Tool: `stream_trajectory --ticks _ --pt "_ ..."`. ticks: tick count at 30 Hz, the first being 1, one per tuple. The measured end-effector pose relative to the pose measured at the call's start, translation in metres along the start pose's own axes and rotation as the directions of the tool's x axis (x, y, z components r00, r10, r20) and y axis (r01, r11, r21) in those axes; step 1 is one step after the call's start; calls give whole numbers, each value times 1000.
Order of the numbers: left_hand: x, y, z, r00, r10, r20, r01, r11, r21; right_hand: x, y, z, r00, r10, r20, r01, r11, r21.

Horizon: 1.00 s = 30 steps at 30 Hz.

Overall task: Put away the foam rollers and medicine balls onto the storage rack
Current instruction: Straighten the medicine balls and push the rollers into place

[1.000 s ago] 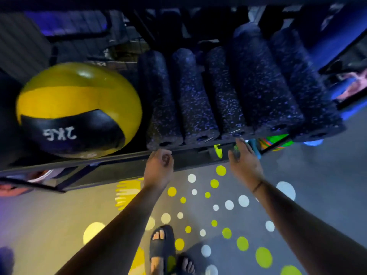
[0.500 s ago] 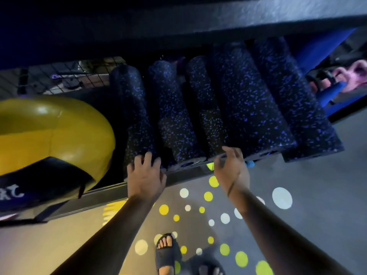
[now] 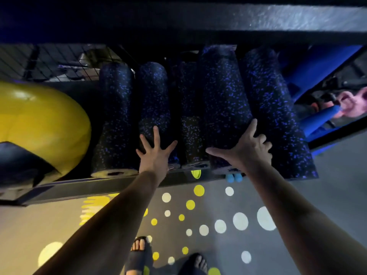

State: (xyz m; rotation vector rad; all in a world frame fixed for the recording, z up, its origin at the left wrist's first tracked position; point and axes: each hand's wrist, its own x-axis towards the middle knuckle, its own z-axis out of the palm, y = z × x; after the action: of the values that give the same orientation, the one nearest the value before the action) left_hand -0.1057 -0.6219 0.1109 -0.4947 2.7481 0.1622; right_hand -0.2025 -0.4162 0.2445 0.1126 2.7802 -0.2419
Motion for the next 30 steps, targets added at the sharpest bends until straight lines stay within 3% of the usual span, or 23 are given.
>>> stream_trajectory --ticks 3,8,14,19,30 --pt "-1 -4 4 999 11 -38 -10 1000 30 11 4 0 999 -18 38 16 999 44" --pt "-18 -24 2 998 50 -29 -48 995 86 21 11 0 978 -75 194 20 962 272" --pt "-21 -21 4 999 22 -42 -19 997 71 23 10 -2 974 -96 203 13 928 372" --pt "-16 -17 -1 1000 2 21 -2 1000 29 26 -12 -5 959 -212 189 67 816 574" --pt "-16 1 -2 1000 -21 -14 21 1000 -9 22 -37 1 966 -194 172 105 900 424"
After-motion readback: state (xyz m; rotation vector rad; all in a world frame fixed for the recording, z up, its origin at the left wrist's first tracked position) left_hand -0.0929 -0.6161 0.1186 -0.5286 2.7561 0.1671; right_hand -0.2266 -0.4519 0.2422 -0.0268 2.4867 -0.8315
